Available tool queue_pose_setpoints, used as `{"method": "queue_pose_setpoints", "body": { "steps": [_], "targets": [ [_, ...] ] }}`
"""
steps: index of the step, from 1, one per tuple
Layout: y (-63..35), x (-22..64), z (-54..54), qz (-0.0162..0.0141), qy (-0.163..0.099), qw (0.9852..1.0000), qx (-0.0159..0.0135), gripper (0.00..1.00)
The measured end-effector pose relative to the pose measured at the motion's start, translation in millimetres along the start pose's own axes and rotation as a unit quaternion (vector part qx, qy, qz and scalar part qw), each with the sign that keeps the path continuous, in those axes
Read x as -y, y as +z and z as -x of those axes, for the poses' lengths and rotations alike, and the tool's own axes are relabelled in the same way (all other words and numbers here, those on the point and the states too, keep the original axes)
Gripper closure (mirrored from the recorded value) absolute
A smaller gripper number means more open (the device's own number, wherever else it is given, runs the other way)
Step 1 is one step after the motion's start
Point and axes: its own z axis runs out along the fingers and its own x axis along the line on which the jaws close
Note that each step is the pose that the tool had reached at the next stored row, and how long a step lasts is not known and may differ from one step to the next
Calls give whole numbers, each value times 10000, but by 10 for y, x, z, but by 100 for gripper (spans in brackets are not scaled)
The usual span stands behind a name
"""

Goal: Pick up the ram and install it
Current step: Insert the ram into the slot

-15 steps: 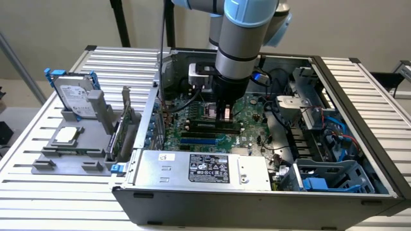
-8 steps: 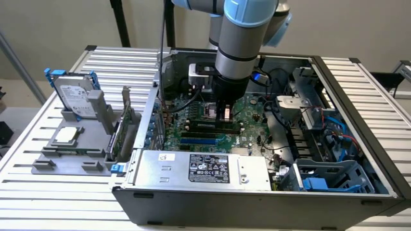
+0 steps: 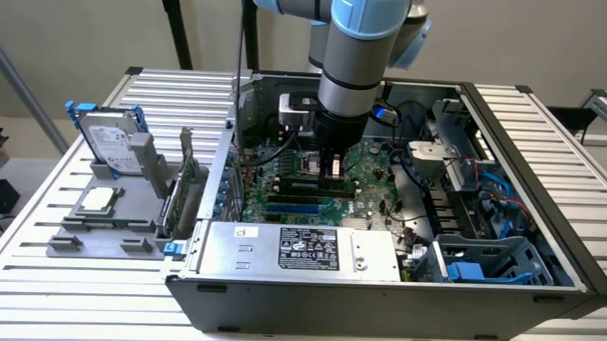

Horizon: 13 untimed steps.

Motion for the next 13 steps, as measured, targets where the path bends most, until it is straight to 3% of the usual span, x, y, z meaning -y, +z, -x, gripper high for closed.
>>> {"method": "queue_pose_setpoints", "body": {
  "steps": [9,13],
  "targets": [
    [-1,1,-1,1,-30,10000,-53,86],
    [0,1,0,2,-32,10000,-54,86]
  ]
}}
